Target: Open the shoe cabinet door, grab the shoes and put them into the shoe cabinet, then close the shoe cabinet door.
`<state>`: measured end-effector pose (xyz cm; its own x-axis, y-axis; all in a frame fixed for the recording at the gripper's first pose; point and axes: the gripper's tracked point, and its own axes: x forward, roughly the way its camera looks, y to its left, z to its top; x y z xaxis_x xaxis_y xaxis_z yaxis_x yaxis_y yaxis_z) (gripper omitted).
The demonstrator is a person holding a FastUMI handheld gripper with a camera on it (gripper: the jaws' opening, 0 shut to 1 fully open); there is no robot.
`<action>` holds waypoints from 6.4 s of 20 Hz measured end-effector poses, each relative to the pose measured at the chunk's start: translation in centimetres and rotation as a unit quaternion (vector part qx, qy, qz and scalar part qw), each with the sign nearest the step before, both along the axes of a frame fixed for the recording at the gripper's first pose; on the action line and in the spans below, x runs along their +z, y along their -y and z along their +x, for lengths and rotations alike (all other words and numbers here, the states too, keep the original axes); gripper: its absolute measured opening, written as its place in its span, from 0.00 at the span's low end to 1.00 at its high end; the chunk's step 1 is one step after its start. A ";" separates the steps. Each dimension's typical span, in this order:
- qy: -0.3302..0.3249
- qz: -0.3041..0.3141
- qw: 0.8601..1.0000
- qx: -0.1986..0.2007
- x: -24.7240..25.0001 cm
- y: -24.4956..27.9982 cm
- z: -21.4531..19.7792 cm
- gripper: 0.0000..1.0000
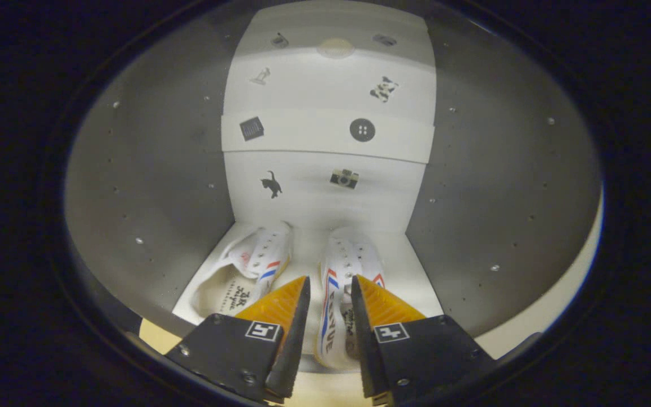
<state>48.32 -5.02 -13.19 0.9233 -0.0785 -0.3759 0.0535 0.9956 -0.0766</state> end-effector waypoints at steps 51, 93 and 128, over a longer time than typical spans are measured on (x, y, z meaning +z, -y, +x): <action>0.125 0.046 0.991 0.009 7.9 25.9 -41.5 0.99; 0.097 0.054 0.994 0.018 5.1 -6.6 -32.4 0.93; 0.157 0.032 0.986 0.036 12.2 -6.6 -48.4 0.96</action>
